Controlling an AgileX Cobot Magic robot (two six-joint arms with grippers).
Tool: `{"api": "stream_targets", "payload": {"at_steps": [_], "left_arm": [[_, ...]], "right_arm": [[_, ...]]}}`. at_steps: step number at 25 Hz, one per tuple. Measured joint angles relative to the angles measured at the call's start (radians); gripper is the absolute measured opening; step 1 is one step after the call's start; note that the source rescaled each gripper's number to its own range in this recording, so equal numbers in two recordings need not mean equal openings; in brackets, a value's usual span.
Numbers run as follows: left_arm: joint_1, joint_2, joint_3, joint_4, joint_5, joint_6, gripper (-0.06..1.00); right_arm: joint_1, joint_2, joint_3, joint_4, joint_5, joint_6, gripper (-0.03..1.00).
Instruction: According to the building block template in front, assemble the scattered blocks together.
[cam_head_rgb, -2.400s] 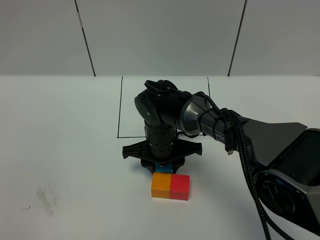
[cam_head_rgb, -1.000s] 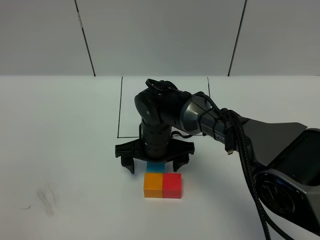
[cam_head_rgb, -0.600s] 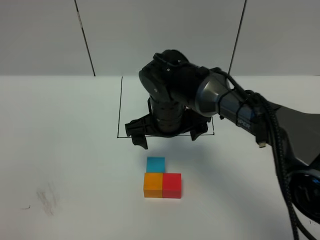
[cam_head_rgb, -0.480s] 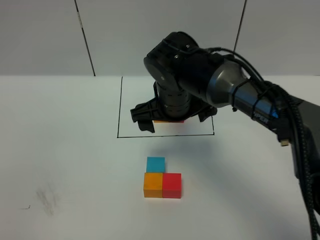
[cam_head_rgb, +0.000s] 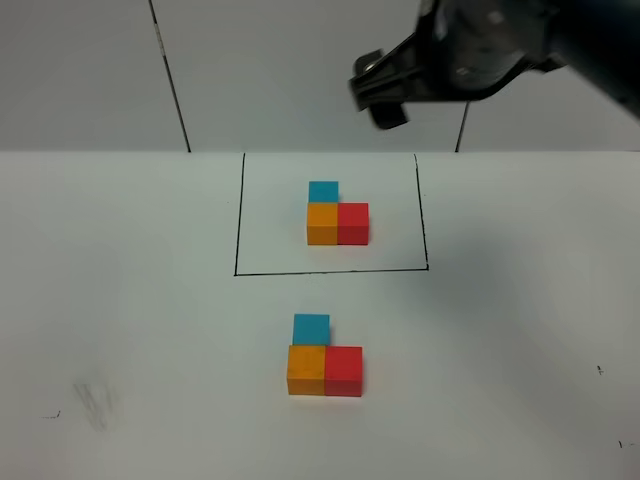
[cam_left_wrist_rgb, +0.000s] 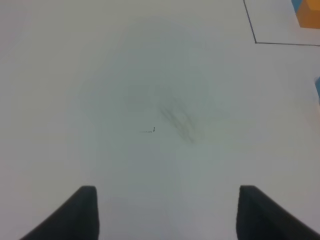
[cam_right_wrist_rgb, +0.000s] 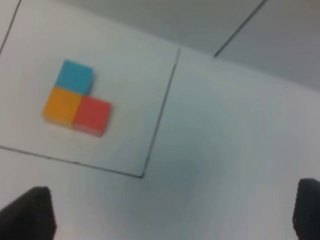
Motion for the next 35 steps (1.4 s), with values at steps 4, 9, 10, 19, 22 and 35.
{"api": "stream_targets", "payload": {"at_steps": [4,9,10,19,22,35], "left_arm": [[0.000,0.000,0.000,0.000,0.000,0.000,0.31],[0.000,0.000,0.000,0.000,0.000,0.000,0.31],[0.000,0.000,0.000,0.000,0.000,0.000,0.31],[0.000,0.000,0.000,0.000,0.000,0.000,0.31],[0.000,0.000,0.000,0.000,0.000,0.000,0.31],[0.000,0.000,0.000,0.000,0.000,0.000,0.31]], "right_arm": [[-0.108,-0.163,0.079,-0.002,0.001,-0.104,0.93],[-0.262,-0.390,0.276,0.005,0.002,-0.146,0.90],[-0.295,-0.433,0.323,0.005,0.003,-0.149,0.90],[-0.497,-0.917,0.700,-0.036,0.007,-0.154,0.82],[-0.529,-1.095,0.794,-0.039,0.009,-0.154,0.79],[-0.537,-1.571,1.224,0.304,-0.042,-0.178,0.78]]}}
